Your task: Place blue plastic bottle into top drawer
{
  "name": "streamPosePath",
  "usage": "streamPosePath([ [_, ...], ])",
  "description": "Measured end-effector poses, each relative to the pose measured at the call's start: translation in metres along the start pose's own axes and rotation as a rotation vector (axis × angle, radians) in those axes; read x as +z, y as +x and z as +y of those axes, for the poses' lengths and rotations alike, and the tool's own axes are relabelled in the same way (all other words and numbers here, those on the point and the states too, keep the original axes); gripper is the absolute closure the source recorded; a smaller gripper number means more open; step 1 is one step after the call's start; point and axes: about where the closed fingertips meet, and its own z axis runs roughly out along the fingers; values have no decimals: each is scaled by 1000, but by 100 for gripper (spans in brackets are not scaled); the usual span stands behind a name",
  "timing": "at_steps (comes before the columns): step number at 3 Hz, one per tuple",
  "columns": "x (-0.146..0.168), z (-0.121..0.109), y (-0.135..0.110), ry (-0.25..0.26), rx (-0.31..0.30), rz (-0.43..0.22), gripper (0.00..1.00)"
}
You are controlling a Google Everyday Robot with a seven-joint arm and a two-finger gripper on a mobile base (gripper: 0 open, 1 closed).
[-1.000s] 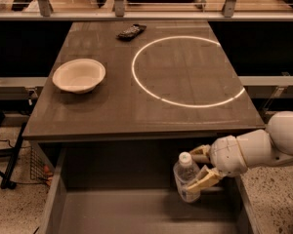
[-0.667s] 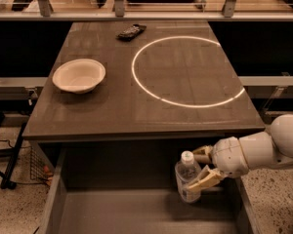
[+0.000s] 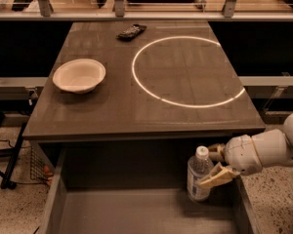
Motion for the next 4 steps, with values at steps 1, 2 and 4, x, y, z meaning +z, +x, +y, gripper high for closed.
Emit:
streamPosePath([
  [1,-6,-4,3,-2,9,18,20],
  [2,-10,-6,4,-4,15,34,0],
  [4,-20,-6,12,19,50,54,25],
])
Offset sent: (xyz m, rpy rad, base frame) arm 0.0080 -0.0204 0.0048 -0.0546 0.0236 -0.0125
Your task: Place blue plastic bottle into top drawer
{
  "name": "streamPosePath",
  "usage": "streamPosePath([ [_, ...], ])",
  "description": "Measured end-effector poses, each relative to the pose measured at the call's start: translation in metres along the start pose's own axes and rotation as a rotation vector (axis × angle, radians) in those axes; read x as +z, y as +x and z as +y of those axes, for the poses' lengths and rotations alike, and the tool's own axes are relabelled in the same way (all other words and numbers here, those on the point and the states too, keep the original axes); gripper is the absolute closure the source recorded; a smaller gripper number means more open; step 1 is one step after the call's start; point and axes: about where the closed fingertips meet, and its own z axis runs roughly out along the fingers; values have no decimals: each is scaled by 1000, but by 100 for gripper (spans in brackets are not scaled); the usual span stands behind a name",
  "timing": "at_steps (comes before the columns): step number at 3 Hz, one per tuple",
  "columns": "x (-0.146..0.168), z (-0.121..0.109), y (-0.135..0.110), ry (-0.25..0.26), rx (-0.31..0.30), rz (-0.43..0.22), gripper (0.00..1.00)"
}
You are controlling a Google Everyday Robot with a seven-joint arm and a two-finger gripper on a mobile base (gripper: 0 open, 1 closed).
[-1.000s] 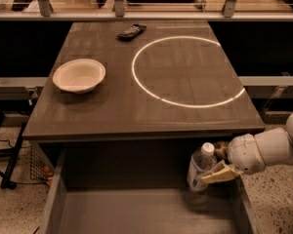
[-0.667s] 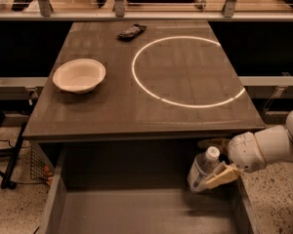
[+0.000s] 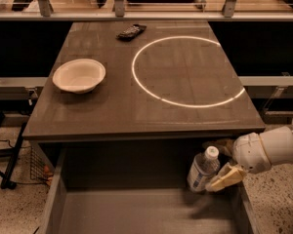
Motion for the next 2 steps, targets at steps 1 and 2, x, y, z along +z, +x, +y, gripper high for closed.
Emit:
streamPosePath([
  [1,-18,-1,12,38,34,14,47],
  [2,-50,-3,29,89,75,47,40],
])
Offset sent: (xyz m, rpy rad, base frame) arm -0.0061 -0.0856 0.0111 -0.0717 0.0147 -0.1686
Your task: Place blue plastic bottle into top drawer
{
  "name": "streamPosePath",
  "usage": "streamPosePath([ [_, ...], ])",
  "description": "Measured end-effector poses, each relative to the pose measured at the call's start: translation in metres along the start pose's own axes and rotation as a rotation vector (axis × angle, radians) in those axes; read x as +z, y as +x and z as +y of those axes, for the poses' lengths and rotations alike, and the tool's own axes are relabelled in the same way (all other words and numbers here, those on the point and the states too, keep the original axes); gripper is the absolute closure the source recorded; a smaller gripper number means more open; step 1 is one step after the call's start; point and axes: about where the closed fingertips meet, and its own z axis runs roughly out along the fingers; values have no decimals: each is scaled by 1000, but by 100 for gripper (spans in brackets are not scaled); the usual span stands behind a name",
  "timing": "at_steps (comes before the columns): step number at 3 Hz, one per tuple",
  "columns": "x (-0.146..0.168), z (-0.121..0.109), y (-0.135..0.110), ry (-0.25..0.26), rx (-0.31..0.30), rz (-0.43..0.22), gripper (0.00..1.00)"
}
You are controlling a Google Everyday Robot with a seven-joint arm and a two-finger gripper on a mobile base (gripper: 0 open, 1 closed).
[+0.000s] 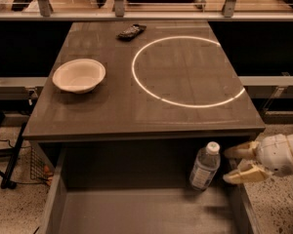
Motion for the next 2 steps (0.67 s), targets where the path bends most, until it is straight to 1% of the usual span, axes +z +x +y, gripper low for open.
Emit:
streamPosePath([
  [1,-18,-1,10,25,17,25,18],
  [2,-63,-6,21,81,14,101,23],
])
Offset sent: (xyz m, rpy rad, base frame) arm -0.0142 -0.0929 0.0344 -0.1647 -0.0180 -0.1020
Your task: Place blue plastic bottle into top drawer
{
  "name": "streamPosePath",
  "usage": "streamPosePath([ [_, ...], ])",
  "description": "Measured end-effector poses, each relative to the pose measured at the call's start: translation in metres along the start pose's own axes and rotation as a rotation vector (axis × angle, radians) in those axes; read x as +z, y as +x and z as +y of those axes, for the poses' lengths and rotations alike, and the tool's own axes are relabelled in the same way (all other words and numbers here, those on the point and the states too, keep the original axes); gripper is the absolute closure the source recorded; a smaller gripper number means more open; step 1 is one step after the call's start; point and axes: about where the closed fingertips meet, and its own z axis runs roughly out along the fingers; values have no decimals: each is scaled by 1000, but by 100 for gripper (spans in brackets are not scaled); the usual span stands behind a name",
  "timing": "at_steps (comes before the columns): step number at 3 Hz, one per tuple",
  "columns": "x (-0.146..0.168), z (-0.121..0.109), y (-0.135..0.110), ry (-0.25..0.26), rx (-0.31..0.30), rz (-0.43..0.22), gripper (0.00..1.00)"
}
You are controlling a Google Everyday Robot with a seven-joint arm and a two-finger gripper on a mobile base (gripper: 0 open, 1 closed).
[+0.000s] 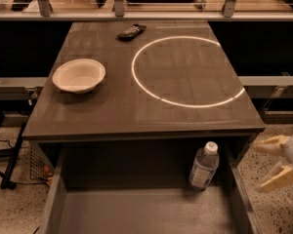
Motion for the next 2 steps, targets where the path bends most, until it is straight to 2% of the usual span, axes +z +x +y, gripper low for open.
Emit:
streamPosePath([
  [1,-44,-14,1,66,-23,53,46],
  [2,-102,-36,-33,178,-66,75,69],
])
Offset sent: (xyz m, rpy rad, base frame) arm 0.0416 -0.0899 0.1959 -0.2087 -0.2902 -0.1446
